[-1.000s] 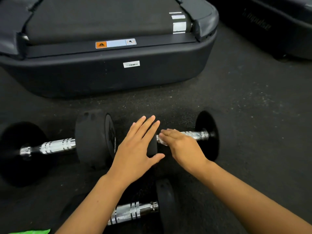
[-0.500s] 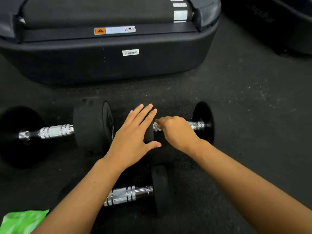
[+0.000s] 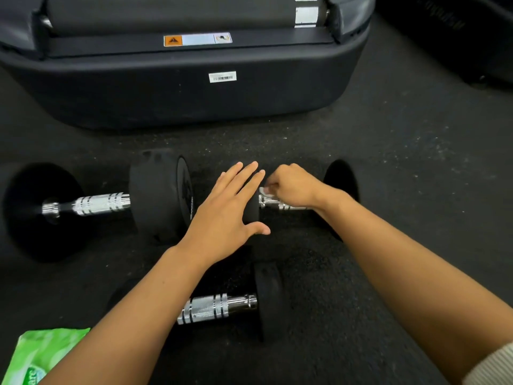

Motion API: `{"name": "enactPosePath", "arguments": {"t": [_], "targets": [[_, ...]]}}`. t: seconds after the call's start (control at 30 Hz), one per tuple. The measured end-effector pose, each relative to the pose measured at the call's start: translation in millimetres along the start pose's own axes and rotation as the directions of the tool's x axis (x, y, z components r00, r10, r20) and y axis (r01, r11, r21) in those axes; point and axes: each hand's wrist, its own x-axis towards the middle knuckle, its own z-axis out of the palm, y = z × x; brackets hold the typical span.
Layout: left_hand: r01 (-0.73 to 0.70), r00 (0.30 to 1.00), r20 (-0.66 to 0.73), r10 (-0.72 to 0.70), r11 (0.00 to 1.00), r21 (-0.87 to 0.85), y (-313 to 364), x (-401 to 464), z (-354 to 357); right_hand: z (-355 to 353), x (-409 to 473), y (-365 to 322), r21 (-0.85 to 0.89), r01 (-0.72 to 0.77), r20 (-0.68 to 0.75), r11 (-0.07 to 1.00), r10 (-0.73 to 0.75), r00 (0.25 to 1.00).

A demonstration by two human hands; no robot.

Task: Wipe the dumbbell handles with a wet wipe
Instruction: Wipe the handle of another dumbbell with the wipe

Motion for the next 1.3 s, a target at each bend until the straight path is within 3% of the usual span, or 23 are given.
{"name": "enactPosePath", "arguments": {"t": [0.23, 0.47, 0.53, 0.63, 0.73, 0.9, 1.07, 1.2, 1.3], "targets": [[0.003, 1.000, 0.003, -0.003, 1.000, -0.008, -0.5, -0.6, 0.4, -5.8, -1.8, 7.0, 0.023, 0.027, 0.042, 0.999, -0.028, 0.999], [0.000, 1.000, -0.001, 0.000, 1.000, -0.022, -1.0, -2.4, 0.7, -7.9, -5.8, 11.8, 0.001, 0.045, -0.006, 0.999, -0.045, 0.999], [-0.001, 1.000, -0.002, 0.001, 1.000, -0.026, -2.1, -0.5, 1.0, 7.1, -8.0, 8.2, -0.040, 0.119, -0.067, 0.992, -0.121, 0.990], [0.003, 1.000, 0.003, -0.003, 0.999, -0.038, -3.3, 1.5, 0.3, 38.4, -32.1, 19.5, -0.118, 0.278, -0.333, 0.953, -0.302, 0.894], [0.004, 1.000, 0.006, -0.004, 0.999, -0.047, -2.6, 1.2, 2.1, 58.9, -46.5, 35.0, -0.201, 0.255, -0.521, 0.946, -0.323, 0.790], [0.002, 1.000, -0.016, -0.003, 0.999, -0.050, -4.5, 2.2, 2.1, 74.2, -42.0, 38.6, -0.280, 0.277, -0.519, 0.919, -0.388, 0.762], [-0.001, 1.000, -0.008, 0.001, 0.998, -0.057, -3.0, 0.6, 4.5, 75.6, -47.0, 36.8, -0.272, 0.190, -0.588, 0.943, -0.319, 0.743], [0.002, 1.000, -0.026, -0.003, 0.999, -0.041, -5.4, 3.5, 4.7, 74.0, -42.2, 38.8, -0.246, 0.238, -0.564, 0.940, -0.338, 0.753], [0.003, 1.000, -0.016, -0.004, 0.998, -0.060, -4.0, 1.5, 4.6, 64.9, -48.4, 39.3, -0.177, 0.206, -0.576, 0.962, -0.271, 0.771]]}}
